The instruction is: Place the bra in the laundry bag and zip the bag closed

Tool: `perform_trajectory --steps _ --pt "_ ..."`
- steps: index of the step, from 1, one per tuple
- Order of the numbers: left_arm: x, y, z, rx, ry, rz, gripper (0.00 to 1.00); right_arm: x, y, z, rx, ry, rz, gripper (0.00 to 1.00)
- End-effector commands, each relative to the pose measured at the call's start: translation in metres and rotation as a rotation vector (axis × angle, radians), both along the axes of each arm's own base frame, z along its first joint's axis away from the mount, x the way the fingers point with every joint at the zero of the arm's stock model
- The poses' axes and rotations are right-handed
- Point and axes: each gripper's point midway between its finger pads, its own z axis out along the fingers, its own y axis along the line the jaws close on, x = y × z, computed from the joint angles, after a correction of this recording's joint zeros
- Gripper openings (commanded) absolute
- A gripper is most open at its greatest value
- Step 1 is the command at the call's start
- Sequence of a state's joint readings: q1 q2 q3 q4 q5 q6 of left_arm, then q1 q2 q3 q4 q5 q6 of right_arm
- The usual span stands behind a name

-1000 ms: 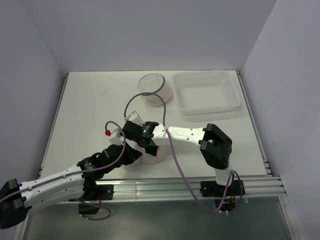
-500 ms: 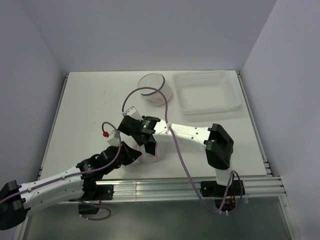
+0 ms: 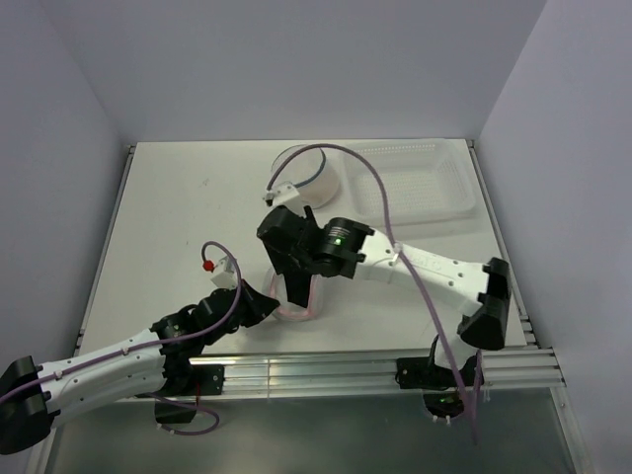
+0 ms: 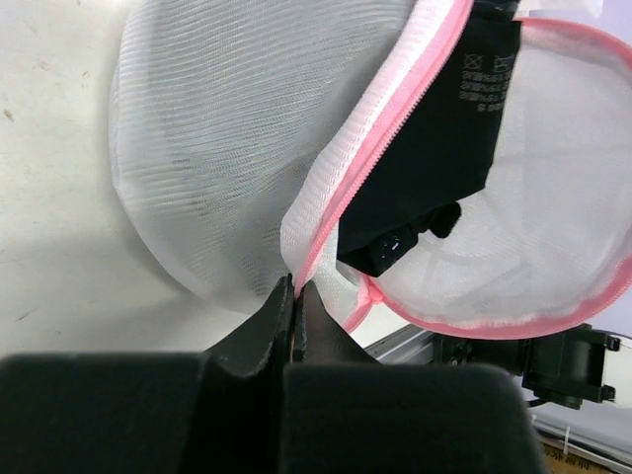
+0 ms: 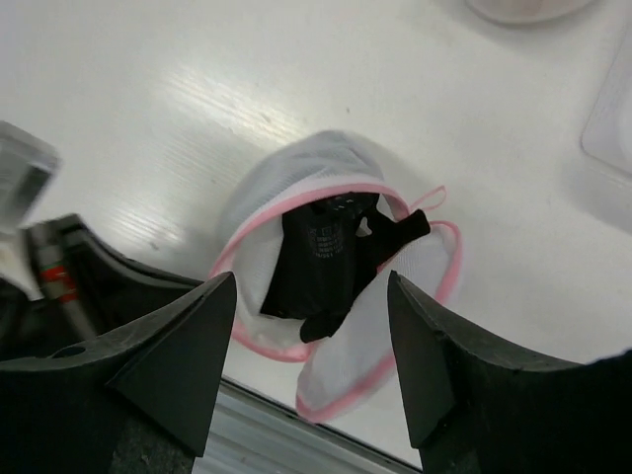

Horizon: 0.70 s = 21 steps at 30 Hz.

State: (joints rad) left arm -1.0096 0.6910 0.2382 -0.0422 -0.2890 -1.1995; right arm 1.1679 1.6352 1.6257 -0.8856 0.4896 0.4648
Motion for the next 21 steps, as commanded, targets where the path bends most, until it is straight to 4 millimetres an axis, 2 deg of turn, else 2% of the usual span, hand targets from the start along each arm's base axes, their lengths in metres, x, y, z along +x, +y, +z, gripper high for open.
perform_trajectory --steps 1,4,6,9,12,17,21 --pt "0.001 0.001 -0.002 -0.013 0.001 0.022 0.0 0.0 -0.022 0.06 0.2 -0.099 -0.102 0.7" --pt "0.001 0.002 -0.002 -0.019 0.0 0.025 0.0 -0.007 -0.047 0.058 0.237 -0.102 -0.168 0.66" --pt "0.001 0.003 -0.001 -0.022 0.002 0.028 0.0 -0.012 -0.061 0.049 0.261 -0.091 -0.204 0.6" --pt "0.002 0.003 0.001 -0.027 -0.001 0.032 0.0 -0.018 -0.074 0.034 0.305 -0.08 -0.252 0.54" --pt "0.002 0.002 0.002 -0.026 -0.002 0.031 0.0 -0.019 -0.08 0.021 0.338 -0.076 -0.284 0.46" --pt "0.002 0.001 0.005 -0.024 -0.006 0.027 0.0 -0.015 -0.066 0.006 0.324 -0.057 -0.276 0.36" --pt "0.003 -0.001 0.011 -0.033 -0.018 0.022 0.0 -0.001 -0.034 -0.007 0.327 -0.031 -0.238 0.34"
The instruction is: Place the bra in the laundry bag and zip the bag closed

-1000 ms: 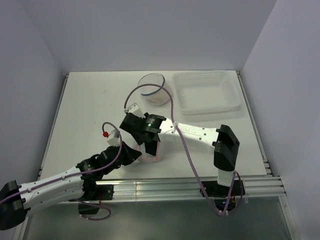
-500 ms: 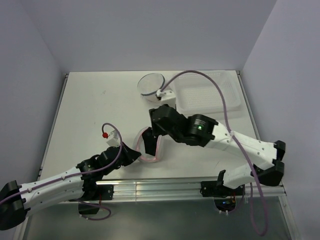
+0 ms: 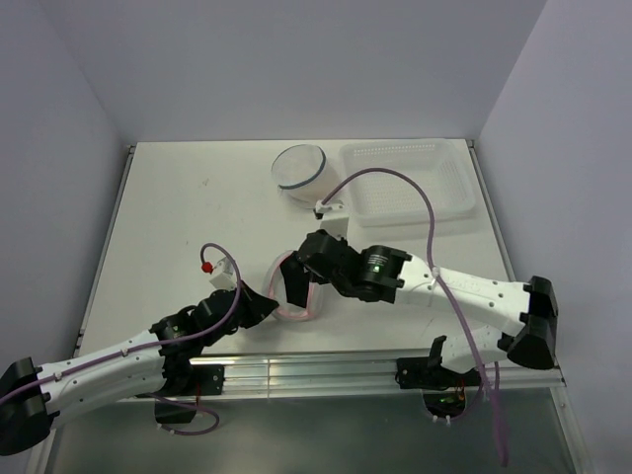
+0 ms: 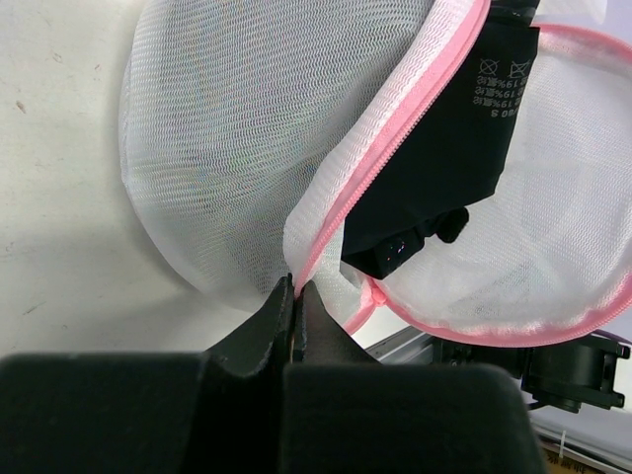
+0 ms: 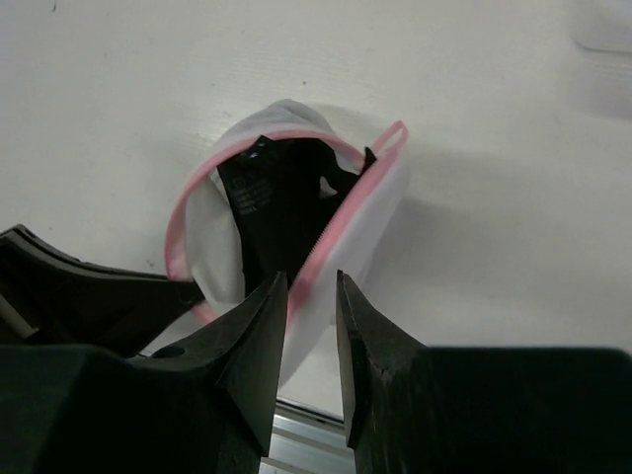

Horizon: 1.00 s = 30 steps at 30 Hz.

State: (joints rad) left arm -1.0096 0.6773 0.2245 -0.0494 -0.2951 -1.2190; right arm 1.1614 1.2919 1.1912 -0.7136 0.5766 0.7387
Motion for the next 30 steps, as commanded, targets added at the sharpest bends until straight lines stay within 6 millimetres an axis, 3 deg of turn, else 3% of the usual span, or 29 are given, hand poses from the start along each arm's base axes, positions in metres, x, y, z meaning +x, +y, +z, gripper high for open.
perform_trajectory --steps 1,9,14,17,24,30 --pt "0.004 -0.003 0.016 -0.027 -0.031 0.009 0.0 0.018 0.036 0.007 0.086 -0.017 0.015 0.34" --pt "0.005 -0.006 0.034 -0.047 -0.079 -0.01 0.04 0.049 0.097 -0.005 0.144 0.012 0.109 0.31" --pt "0.005 -0.008 0.036 -0.049 -0.093 -0.027 0.06 0.053 0.118 0.0 0.208 0.014 0.137 0.31" --pt "0.005 -0.009 0.039 -0.055 -0.104 -0.034 0.1 0.051 0.125 0.005 0.259 0.016 0.146 0.31" --pt "0.008 0.001 0.063 -0.093 -0.165 0.003 0.32 0.038 0.124 -0.028 0.288 0.089 0.154 0.32" --pt "0.011 0.018 0.078 -0.108 -0.215 0.056 0.42 0.026 0.125 -0.034 0.352 0.125 0.164 0.33"
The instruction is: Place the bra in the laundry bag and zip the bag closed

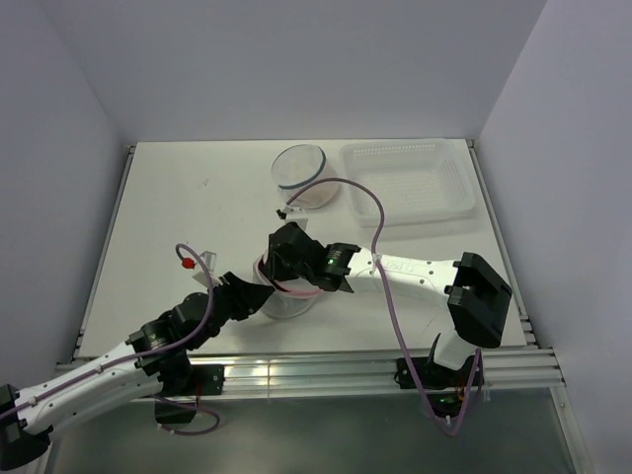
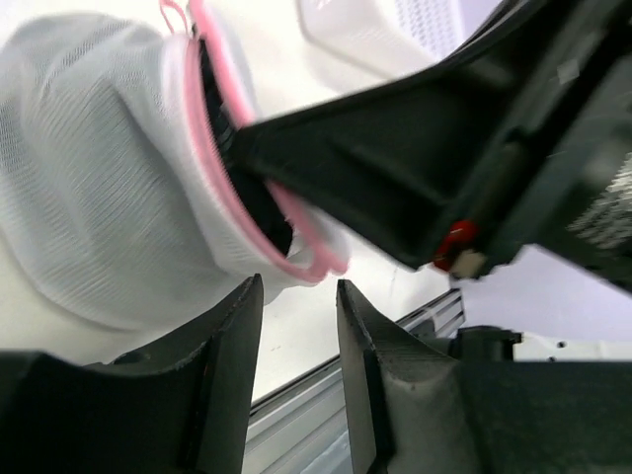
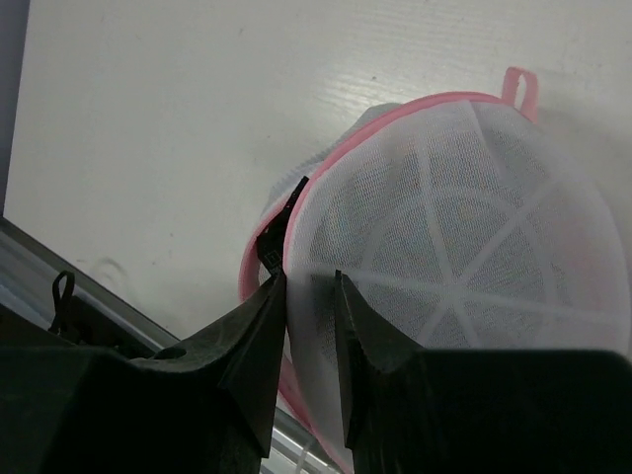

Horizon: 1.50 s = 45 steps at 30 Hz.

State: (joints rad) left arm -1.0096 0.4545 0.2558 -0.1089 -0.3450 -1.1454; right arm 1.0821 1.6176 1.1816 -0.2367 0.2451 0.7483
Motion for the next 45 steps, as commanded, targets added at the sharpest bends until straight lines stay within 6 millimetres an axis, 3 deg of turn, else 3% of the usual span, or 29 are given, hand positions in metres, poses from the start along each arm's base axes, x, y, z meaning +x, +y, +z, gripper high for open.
perform_trajectory --steps 1,10,17,27,45 --pt "0.006 0.009 0.024 -0.014 -0.056 0.046 0.42 -0.003 0.008 0.029 0.131 -0.003 -0.009 0.33" --pt "0.008 0.006 0.022 -0.029 -0.072 0.047 0.45 -0.011 0.001 0.032 0.197 0.039 -0.053 0.34" --pt "0.01 -0.006 0.026 -0.043 -0.075 0.021 0.43 -0.019 0.015 0.033 0.229 0.089 -0.011 0.34" --pt "0.011 -0.013 0.024 -0.043 -0.066 0.004 0.42 -0.019 0.02 0.03 0.23 0.114 -0.014 0.34" --pt "0.014 -0.012 0.016 -0.031 -0.047 0.024 0.41 -0.034 0.028 0.02 0.25 0.162 0.005 0.35"
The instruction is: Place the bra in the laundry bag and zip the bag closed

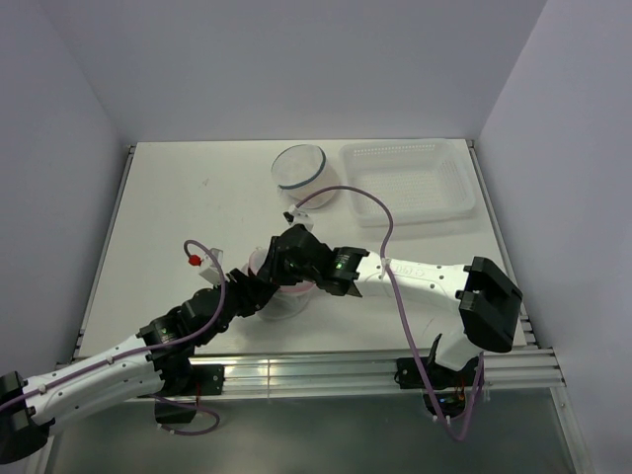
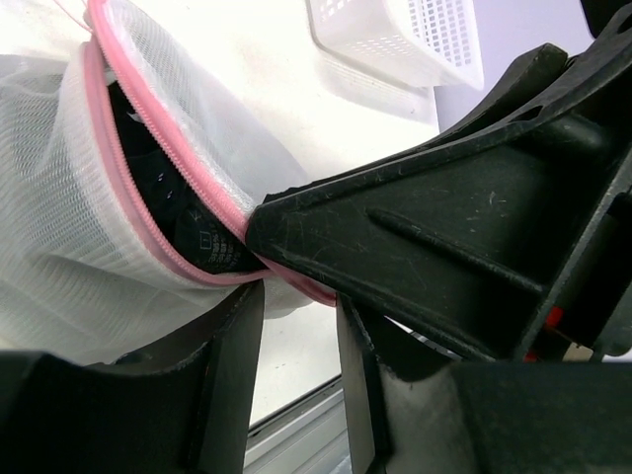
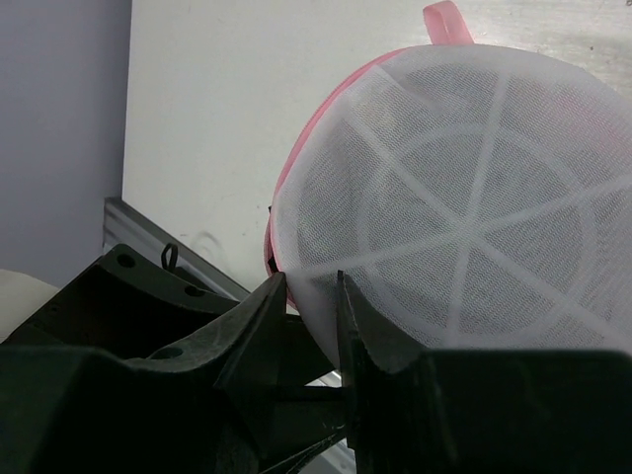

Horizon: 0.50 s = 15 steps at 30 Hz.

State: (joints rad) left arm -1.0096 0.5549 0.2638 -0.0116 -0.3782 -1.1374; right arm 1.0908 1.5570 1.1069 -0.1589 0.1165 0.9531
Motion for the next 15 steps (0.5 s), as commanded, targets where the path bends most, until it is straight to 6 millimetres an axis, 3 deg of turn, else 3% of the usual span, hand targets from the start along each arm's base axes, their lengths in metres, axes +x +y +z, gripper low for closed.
perform_trajectory --steps 1,7,12,15 --pt "0.002 -0.005 0.014 -0.037 -0.029 -0.002 0.41 -0.004 0.012 0.007 0.048 0.0 0.011 0.35" --pt "0.003 -0.003 0.011 -0.034 -0.021 0.011 0.26 -0.006 0.01 0.01 0.048 -0.006 0.01 0.36" --pt "0.001 -0.002 0.01 -0.028 -0.024 0.004 0.01 -0.003 0.004 0.009 0.024 -0.021 -0.009 0.37" --pt "-0.002 -0.002 0.008 -0.023 -0.035 -0.02 0.0 0.004 -0.006 0.014 -0.002 -0.052 -0.04 0.41"
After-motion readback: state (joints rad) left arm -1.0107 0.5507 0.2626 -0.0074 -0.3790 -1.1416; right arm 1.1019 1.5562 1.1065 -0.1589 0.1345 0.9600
